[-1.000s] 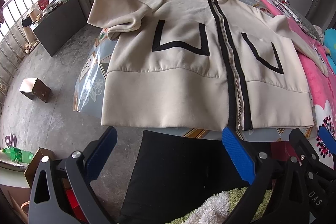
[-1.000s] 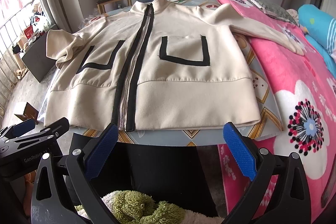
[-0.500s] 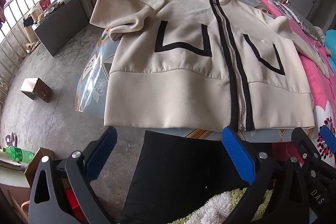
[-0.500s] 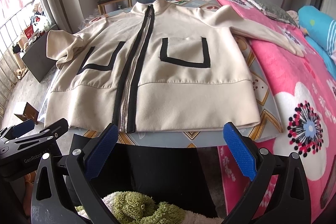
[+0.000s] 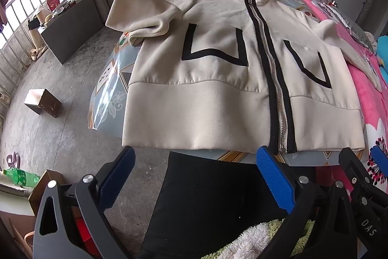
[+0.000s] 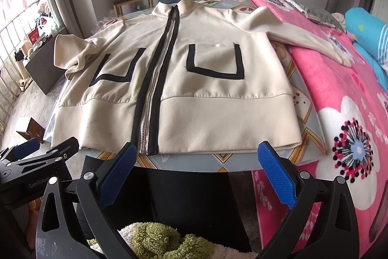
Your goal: Fold large clothes
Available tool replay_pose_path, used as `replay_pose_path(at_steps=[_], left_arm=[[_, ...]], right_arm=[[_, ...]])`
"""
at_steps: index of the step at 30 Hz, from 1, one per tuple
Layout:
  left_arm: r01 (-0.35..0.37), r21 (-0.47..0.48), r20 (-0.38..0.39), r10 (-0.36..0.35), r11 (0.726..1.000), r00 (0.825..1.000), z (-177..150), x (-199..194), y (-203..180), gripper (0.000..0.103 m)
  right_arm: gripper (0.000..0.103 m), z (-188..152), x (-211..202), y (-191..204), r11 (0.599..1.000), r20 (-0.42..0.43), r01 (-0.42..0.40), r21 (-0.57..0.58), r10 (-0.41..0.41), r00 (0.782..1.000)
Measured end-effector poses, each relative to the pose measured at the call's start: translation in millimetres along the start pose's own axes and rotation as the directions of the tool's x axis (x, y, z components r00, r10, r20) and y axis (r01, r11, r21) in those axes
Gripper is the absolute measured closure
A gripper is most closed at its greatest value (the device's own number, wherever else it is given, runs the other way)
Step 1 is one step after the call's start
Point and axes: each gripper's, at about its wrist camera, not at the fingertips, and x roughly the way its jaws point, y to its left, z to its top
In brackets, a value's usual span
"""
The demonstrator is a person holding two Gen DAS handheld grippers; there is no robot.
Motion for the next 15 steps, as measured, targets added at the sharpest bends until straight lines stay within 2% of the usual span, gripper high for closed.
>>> replay_pose_path(at_steps=[15], left_arm=[[-0.007,0.001,0.004,0.007,1.0,1.0,0.8,1.5,1.2,0.005]], right_arm=[[0.007,1.1,0.7,2.3,1.0,0.003,0.0,-0.003,0.0,1.0]])
